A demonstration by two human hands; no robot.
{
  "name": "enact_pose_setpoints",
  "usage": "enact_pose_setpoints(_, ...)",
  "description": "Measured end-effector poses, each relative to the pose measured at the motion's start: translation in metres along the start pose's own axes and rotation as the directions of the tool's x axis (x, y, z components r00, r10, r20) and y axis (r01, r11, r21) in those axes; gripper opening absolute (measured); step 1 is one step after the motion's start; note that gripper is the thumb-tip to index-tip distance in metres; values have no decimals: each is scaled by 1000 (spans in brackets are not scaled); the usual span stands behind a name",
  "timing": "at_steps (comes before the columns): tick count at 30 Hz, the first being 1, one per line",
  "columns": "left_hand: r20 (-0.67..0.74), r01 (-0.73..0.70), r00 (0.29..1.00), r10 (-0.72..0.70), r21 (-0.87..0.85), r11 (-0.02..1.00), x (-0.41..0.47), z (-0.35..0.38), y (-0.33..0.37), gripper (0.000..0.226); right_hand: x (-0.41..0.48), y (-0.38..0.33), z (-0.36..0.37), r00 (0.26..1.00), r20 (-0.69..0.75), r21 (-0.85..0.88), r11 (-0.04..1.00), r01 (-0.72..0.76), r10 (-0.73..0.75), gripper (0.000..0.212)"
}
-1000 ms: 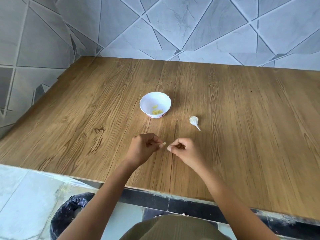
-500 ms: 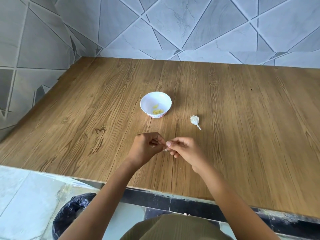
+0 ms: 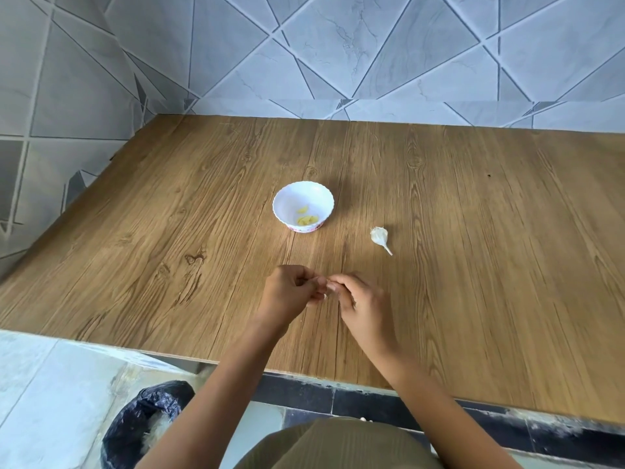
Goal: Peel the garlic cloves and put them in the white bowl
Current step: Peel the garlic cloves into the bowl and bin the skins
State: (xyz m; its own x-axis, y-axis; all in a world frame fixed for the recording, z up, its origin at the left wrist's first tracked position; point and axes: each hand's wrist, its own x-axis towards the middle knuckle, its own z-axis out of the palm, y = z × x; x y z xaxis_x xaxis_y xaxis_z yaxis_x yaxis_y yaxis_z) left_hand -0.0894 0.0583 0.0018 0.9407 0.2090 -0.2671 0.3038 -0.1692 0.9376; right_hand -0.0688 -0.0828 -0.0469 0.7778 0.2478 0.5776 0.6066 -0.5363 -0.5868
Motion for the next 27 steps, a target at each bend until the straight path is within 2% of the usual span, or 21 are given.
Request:
enact_pose_setpoints(2,-59,-58,996,63,92,994,-1,2,-2,11,-1,-2,1,999,12,11,999,-37,37,22)
enact_pose_setpoints(3,-95,-107,988,124,167,980,0,3,-4,9,1,-6,-1,987,47,120,980,-159,154,19)
enact_pose_setpoints(4,-120,-154,976,184,224,962,0,3,-6,7,5,-10,-4,933,131,300,884,-359,335,13)
enact_pose_setpoints(5,-131,-192,964,230,252,949,0,3,-7,6,10,-14,-7,813,289,464,668,-581,506,8)
enact_pose_setpoints(6,-127,-220,958,256,244,944,0,3,-8,6,16,-17,-12,662,455,552,395,-735,596,5)
enact_pose_setpoints(7,-111,-230,961,255,197,953,0,2,-8,6,20,-17,-16,548,564,568,191,-800,617,5)
enact_pose_setpoints(8,-86,-221,969,231,114,969,-1,1,-7,7,23,-17,-19,482,622,561,79,-824,617,5)
enact_pose_setpoints(9,-55,-197,979,199,25,980,-1,1,-6,7,25,-17,-21,454,649,555,28,-831,611,5)
enact_pose_setpoints(11,-3,-146,989,146,-93,985,-4,0,-2,7,26,-19,-23,476,631,560,64,-826,612,4)
enact_pose_setpoints(14,7,-90,996,92,-161,983,-4,0,-1,8,24,-20,-24,522,595,568,140,-811,611,5)
enact_pose_setpoints(20,52,-81,995,85,-72,994,-1,-3,1,9,23,-16,-24,552,608,565,177,-806,571,7)
enact_pose_setpoints(24,160,73,986,-40,-206,976,1,-8,2,7,24,-14,-27,564,649,552,195,-811,511,7)
enact_pose_setpoints(27,208,157,973,-101,-271,950,1,-9,0,8,24,-13,-28,589,632,523,284,-804,504,7)
